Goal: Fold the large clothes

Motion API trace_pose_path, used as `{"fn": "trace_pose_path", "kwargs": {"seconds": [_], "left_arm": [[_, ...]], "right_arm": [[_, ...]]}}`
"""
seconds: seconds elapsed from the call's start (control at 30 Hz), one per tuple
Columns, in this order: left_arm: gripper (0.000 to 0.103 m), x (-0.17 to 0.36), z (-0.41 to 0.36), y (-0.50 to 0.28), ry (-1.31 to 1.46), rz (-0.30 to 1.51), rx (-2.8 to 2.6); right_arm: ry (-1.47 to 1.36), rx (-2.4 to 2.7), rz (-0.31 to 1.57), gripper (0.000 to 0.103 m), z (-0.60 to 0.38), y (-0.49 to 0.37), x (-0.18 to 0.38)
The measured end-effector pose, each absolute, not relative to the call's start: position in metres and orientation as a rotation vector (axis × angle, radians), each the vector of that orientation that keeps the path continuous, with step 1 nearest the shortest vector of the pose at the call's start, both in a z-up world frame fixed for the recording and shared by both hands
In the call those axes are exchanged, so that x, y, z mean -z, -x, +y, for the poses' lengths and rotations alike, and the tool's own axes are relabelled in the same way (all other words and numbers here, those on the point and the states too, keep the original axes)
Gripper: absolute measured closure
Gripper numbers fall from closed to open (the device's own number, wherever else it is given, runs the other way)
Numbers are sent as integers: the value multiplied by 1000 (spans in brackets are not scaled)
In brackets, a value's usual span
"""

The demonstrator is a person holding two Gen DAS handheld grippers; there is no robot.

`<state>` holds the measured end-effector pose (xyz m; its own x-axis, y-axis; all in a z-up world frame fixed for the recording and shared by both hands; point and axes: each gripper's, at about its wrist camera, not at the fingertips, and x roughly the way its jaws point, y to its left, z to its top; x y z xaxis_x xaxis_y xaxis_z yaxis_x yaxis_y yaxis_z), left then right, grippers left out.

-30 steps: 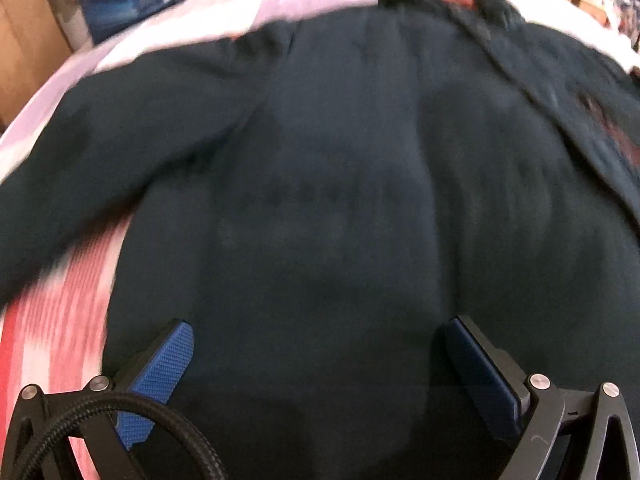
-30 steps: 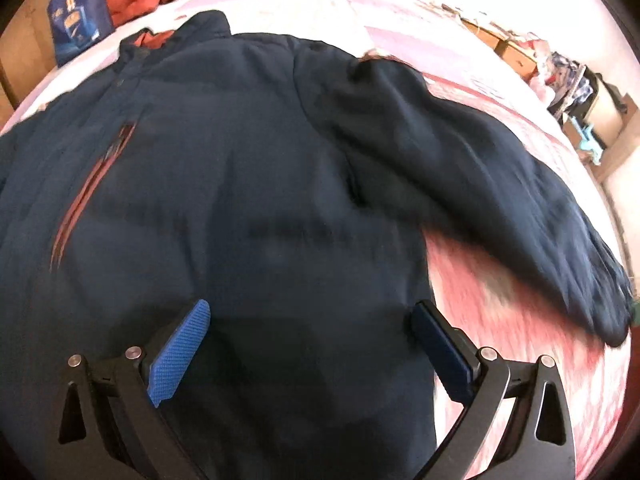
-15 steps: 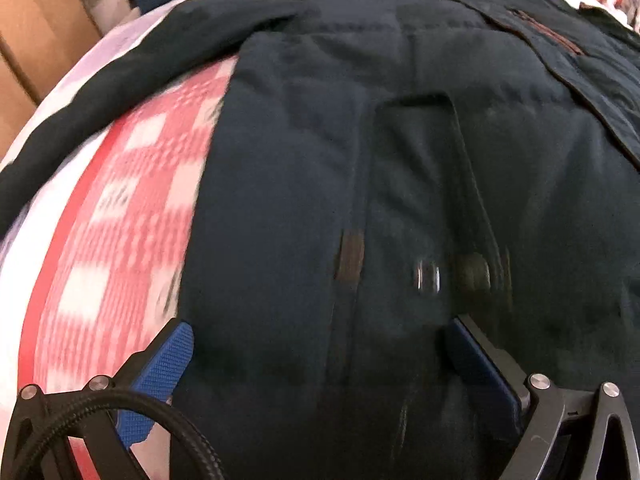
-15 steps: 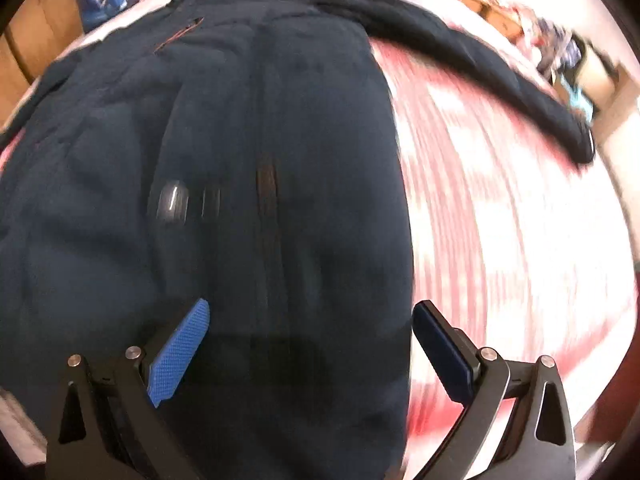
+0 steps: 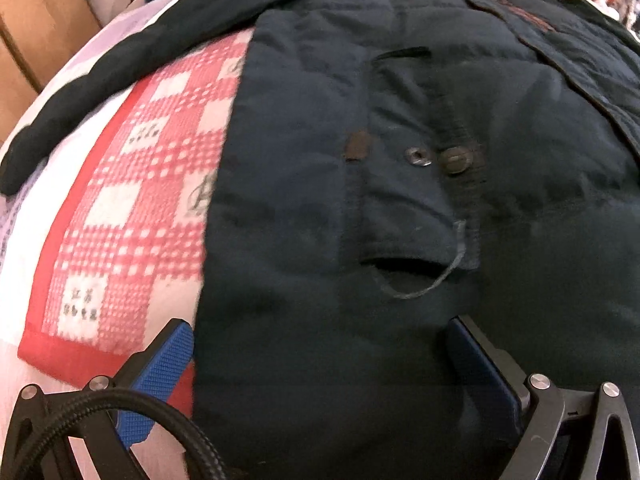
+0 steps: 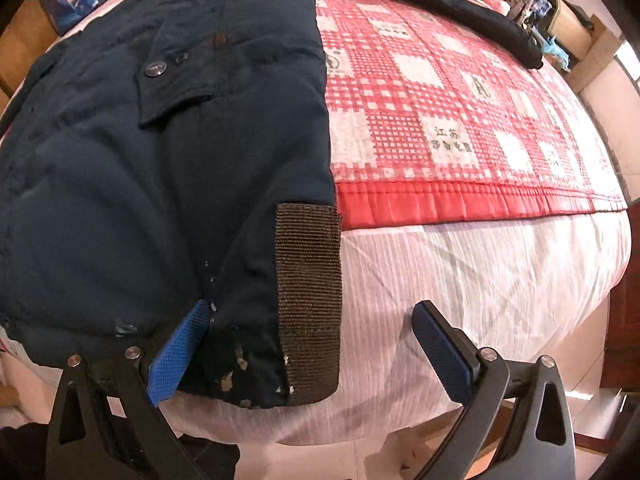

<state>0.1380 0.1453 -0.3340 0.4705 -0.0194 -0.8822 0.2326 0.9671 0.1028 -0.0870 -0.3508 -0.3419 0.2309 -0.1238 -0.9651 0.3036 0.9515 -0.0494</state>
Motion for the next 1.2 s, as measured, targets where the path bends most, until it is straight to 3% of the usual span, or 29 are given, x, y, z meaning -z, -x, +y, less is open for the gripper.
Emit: {"fn": "trace_pose_path", "kwargs": {"seconds": [0.33,0.5,0.63,0.83,1.2], "left_arm": [[0,325,175,-149,-246,1100,106],[0,285,151,-184,-208,989,163],[0,264,97,-240,-185,891,211],[0,266,-8,-324,-116,827,264],[0,303,-185,-439,-130,850,254]], "right_arm": [[-152,446,1387,1,-359,105,322],[-150,444,1222,1,-367,74,267],[-98,387,1097,1,-371,-2,245],[-22,179,1017,1,-374,-166,263],[64,53,1107,0,-391,-380,330]]}}
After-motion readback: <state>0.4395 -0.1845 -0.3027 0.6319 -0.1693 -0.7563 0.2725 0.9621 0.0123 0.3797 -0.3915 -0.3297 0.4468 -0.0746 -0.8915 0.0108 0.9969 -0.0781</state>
